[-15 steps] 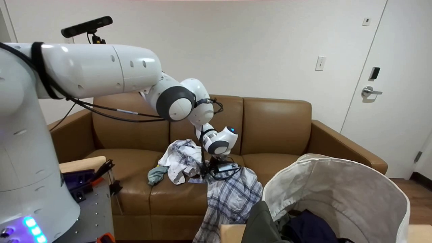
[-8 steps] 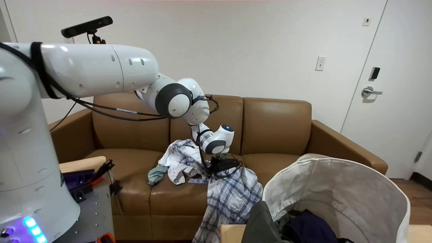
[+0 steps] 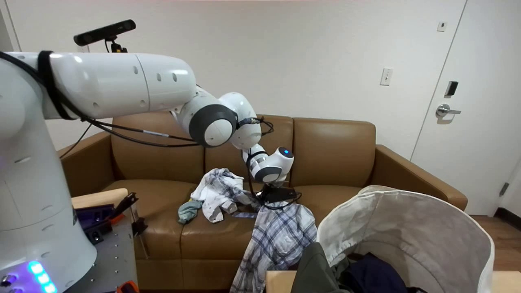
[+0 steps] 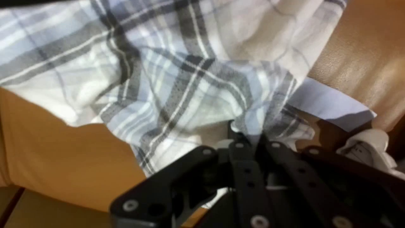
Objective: Put the blue piece of clothing into the washing basket.
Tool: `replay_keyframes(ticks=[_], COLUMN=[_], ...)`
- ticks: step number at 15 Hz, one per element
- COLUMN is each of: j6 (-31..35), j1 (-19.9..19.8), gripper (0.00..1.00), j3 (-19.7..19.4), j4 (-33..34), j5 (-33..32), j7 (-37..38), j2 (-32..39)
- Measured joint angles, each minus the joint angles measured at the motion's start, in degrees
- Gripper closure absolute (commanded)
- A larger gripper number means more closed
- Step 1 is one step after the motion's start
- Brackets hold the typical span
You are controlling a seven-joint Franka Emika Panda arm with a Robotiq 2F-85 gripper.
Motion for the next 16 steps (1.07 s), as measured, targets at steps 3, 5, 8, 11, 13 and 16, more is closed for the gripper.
replay_keyframes(ticks=[3,5,8,11,13,16], j6=[-1.22,-1.22,-1.22,-1.22,-1.22,-0.52], j1=[-1.91,-1.78,-1.74,-1.74,-1.74,-1.42], gripper=[0.92,0.92,0.92,0.93,0.94,0.94], j3=[1.34,1.39,1.50,1.50,1.50,0.61], j4=[0.75,0.74,0.74,0.74,0.69,0.85], j5=[-0.22,-0.22,-0.23,-0.23,-0.23,-0.43], j7=[0.00,0.00,0.00,0.00,0.14,0.32], j2=[-0.41,-0.38,-0.37,-0.37,-0.37,-1.21])
